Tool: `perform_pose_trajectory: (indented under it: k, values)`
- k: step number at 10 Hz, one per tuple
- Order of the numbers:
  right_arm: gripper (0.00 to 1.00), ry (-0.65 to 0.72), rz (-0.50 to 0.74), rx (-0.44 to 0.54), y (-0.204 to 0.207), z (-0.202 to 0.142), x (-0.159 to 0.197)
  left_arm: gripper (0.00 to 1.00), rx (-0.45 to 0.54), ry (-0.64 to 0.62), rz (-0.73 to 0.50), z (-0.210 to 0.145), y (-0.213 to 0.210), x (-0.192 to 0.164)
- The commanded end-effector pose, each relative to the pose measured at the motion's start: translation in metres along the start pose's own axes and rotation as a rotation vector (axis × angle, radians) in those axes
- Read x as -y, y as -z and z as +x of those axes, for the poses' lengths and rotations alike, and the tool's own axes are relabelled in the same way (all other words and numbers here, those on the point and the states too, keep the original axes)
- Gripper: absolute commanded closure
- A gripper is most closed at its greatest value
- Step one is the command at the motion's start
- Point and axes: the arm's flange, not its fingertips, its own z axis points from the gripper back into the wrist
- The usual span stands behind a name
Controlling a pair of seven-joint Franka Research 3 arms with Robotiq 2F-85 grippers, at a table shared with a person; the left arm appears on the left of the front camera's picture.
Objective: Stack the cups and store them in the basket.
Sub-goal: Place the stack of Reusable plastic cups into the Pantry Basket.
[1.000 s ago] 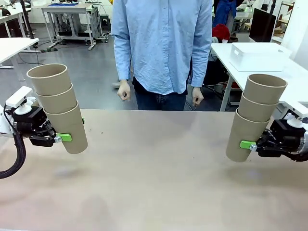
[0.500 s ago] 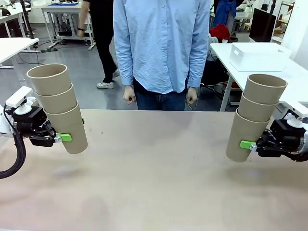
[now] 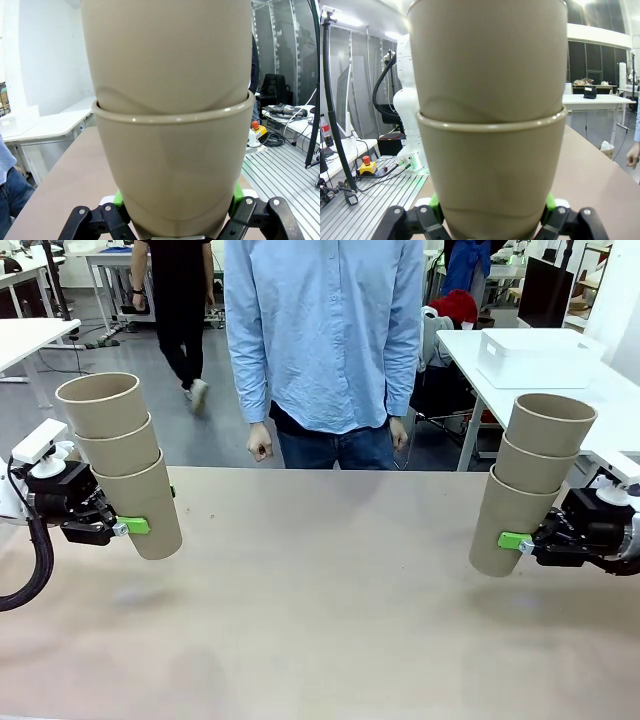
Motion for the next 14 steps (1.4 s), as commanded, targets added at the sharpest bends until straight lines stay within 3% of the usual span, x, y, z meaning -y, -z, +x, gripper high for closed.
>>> perform_pose_trajectory:
  k: [1, 14]
  values:
    - [0.16, -0.005, 0.002, 0.002, 0.0003, 0.0041, -0.0002, 0.16, 0.007, 0.010, -0.006, 0.0029, -0.0013, -0.0009]
    - [0.16, -0.005, 0.002, 0.002, 0.0003, 0.0041, -0.0002, 0.16, 0.007, 0.010, -0.006, 0.0029, -0.0013, -0.0009]
